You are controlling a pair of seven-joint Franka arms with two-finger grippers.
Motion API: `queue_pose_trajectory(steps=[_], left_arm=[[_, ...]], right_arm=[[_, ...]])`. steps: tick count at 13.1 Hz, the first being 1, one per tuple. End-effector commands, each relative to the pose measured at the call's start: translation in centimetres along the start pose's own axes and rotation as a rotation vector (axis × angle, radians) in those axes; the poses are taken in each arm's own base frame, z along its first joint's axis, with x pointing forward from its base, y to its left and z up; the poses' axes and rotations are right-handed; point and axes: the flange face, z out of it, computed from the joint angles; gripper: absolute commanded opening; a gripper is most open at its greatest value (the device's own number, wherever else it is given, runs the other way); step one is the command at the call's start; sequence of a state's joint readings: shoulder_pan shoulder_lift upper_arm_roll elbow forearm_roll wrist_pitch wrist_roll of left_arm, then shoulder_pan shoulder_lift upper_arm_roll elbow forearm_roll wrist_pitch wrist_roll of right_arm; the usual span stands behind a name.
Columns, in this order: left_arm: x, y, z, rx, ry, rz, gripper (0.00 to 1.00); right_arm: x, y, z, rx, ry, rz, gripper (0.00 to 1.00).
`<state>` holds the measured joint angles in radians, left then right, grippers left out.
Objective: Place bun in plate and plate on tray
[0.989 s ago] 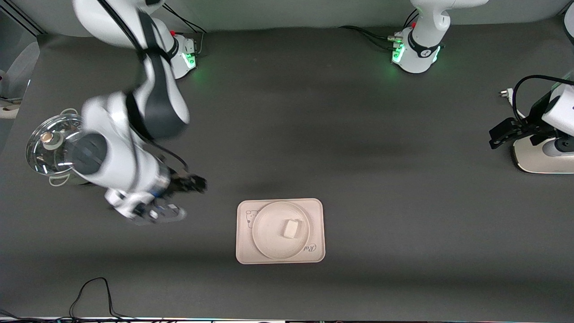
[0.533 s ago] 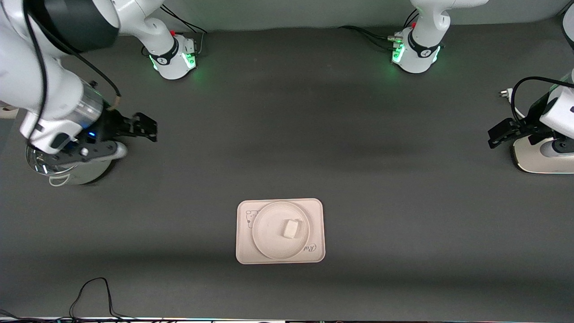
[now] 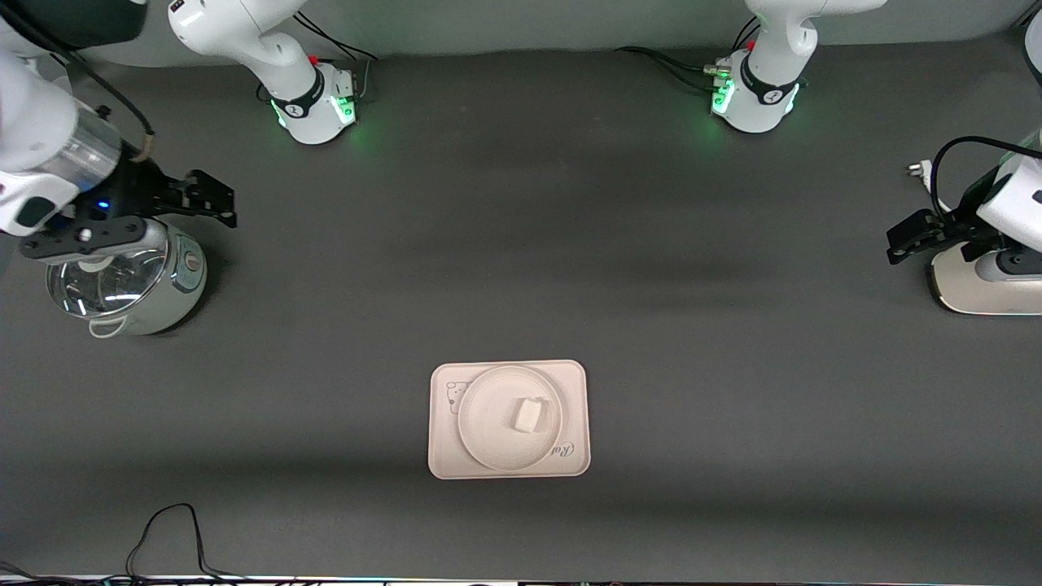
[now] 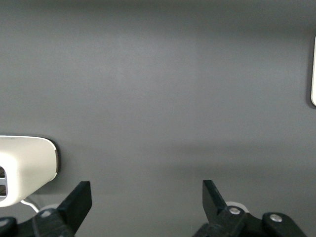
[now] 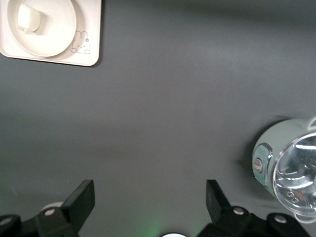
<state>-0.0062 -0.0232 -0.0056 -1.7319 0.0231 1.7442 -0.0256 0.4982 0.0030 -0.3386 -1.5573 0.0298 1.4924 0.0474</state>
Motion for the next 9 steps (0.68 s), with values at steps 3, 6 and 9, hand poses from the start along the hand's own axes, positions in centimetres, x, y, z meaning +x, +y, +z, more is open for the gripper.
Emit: queue_pose_trajectory(steps=[3, 6, 9], left_arm=[[-0.4, -0.1, -0.6, 0.011, 0.0, 0.024, 1.0], [-0.4, -0.1, -0.5, 0.003, -0.003, 0.023, 1.0], [-0.4, 0.0, -0.5, 0.002, -0.005, 0.025, 1.0]], right_arm=[[-3.0, 2.2, -0.5, -0.029, 0.041, -0.016, 1.0], [-1.7, 2.2, -0.2, -0.027, 0.082, -0.032, 1.0], [-1.2, 3.9, 0.4, -0.02, 0.084, 0.001, 1.0]])
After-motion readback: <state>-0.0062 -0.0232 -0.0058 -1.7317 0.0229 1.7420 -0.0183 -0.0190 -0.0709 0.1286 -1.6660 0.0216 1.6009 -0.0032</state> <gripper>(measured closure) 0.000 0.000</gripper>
